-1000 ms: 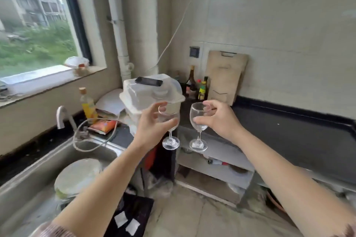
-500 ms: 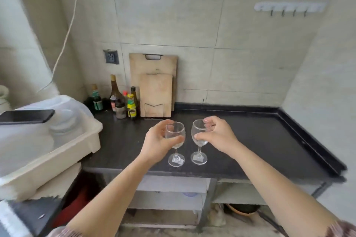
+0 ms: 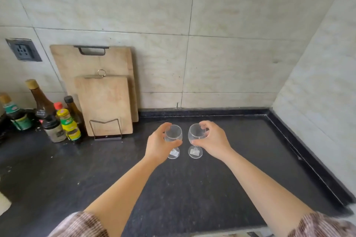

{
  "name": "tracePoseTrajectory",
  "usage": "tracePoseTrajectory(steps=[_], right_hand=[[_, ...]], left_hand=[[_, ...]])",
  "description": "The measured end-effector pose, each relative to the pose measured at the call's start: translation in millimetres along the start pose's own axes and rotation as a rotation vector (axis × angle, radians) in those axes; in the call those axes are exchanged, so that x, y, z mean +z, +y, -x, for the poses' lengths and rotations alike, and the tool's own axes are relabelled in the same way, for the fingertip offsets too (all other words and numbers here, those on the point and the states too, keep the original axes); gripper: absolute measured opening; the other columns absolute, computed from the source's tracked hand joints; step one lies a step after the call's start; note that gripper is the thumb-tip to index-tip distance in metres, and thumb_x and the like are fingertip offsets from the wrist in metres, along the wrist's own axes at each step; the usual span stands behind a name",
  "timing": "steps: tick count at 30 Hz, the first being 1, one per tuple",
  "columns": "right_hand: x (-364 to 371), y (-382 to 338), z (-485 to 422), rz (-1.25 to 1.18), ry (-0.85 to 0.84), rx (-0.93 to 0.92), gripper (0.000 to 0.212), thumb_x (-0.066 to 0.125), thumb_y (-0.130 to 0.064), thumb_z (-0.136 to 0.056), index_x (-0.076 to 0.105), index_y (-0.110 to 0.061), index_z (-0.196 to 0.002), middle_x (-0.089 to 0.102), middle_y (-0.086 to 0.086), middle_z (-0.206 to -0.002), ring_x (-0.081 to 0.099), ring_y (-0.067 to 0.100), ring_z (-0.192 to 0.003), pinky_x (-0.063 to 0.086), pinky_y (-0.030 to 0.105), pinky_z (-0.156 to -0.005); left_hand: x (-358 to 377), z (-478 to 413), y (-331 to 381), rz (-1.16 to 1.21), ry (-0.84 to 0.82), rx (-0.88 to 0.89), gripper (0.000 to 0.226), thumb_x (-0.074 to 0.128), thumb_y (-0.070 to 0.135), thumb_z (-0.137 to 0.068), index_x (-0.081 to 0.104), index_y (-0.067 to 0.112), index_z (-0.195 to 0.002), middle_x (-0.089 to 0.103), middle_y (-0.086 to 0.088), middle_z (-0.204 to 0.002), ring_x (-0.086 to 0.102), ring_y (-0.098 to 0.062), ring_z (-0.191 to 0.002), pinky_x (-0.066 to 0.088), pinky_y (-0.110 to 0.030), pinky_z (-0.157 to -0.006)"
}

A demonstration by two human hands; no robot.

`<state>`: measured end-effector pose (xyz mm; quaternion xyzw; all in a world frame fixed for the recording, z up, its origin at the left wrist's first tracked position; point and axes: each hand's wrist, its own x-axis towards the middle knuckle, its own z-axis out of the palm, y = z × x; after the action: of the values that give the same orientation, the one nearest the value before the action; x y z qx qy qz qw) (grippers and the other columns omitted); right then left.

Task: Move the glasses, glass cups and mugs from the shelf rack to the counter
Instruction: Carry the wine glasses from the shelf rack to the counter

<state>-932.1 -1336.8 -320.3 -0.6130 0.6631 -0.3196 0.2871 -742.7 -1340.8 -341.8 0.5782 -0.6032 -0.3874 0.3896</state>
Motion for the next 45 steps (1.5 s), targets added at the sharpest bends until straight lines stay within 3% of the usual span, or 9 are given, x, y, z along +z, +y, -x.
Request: tracePoseTrajectory(steps=[8,12,16,21,25,29,35,39,45], right_hand=[[23,75,-142,0.037,-0.135,0.056,0.063,0.084,-0.025,-0.064,0.056,-0.021,-0.121,0.058,-0.006,-0.120,0.057,0.014,-0.099,0.047,0.024,-0.075],[37,95,-200,0.085,-0.170,0.035,0.068,0.084,-0.031,-0.066,0.054,-0.023,-0.126,0.059,-0.006,-0.125,0.057,0.017,-0.106,0.047,0.030,-0.084],[51,106,-247,0.102,-0.180,0.028,0.069,0.084,-0.030,-0.068,0.052,-0.024,-0.129,0.060,-0.002,-0.126,0.058,0.020,-0.107,0.046,0.031,-0.081],[63,114,-285,0.093,-0.182,-0.010,0.069,0.083,-0.026,-0.069,0.052,-0.023,-0.131,0.062,-0.001,-0.127,0.060,0.022,-0.110,0.049,0.033,-0.083],[71,118,-301,0.093,-0.184,-0.039,0.064,0.083,-0.027,-0.070,0.054,-0.023,-0.126,0.065,-0.003,-0.120,0.061,0.020,-0.106,0.050,0.033,-0.081],[75,122,-309,0.108,-0.212,-0.030,0.067,0.083,-0.027,-0.071,0.051,-0.024,-0.129,0.064,-0.004,-0.123,0.060,0.019,-0.108,0.047,0.030,-0.081],[77,124,-314,0.118,-0.249,0.001,0.069,0.081,-0.028,-0.073,0.047,-0.021,-0.133,0.061,-0.001,-0.128,0.058,0.021,-0.113,0.044,0.028,-0.082],[77,122,-313,0.158,-0.265,0.000,0.070,0.079,-0.028,-0.076,0.044,-0.020,-0.136,0.059,0.000,-0.131,0.057,0.021,-0.116,0.046,0.030,-0.086],[74,111,-306,0.278,-0.244,-0.051,0.068,0.074,-0.032,-0.079,0.042,-0.014,-0.136,0.054,0.003,-0.134,0.054,0.025,-0.118,0.046,0.035,-0.084]], left_hand=[[64,-129,-42,-0.058,0.078,-0.196,0.063,0.080,0.018,-0.069,0.051,0.026,-0.125,0.060,0.004,-0.111,0.057,-0.017,-0.096,0.041,-0.016,-0.062],[83,-177,-58,-0.130,0.096,-0.208,0.061,0.080,0.015,-0.069,0.054,0.024,-0.124,0.061,-0.001,-0.120,0.054,-0.016,-0.096,0.045,-0.028,-0.080],[95,-218,-68,-0.181,0.097,-0.198,0.060,0.078,0.015,-0.071,0.053,0.022,-0.125,0.053,-0.004,-0.124,0.053,-0.019,-0.098,0.041,-0.029,-0.079],[105,-255,-75,-0.205,0.128,-0.135,0.049,0.076,0.008,-0.070,0.059,0.019,-0.115,0.049,0.012,-0.099,0.052,-0.020,-0.106,0.040,-0.027,-0.080],[108,-272,-79,-0.222,0.130,-0.121,0.045,0.075,0.006,-0.069,0.060,0.023,-0.108,0.043,0.027,-0.087,0.050,-0.015,-0.101,0.038,-0.027,-0.077],[108,-283,-83,-0.256,0.118,-0.155,0.049,0.076,0.008,-0.069,0.058,0.023,-0.112,0.051,0.008,-0.100,0.052,-0.017,-0.097,0.040,-0.027,-0.076],[109,-287,-87,-0.258,0.126,-0.192,0.055,0.077,0.014,-0.072,0.054,0.022,-0.122,0.052,-0.001,-0.114,0.050,-0.015,-0.086,0.039,-0.026,-0.072],[107,-289,-90,-0.248,0.119,-0.247,0.074,0.076,0.019,-0.076,0.040,0.023,-0.141,0.049,-0.007,-0.139,0.056,-0.026,-0.112,0.047,-0.032,-0.085],[98,-284,-95,-0.234,0.071,-0.267,0.081,0.073,0.026,-0.079,0.029,0.024,-0.147,0.053,-0.004,-0.139,0.053,-0.024,-0.122,0.045,-0.035,-0.095]])
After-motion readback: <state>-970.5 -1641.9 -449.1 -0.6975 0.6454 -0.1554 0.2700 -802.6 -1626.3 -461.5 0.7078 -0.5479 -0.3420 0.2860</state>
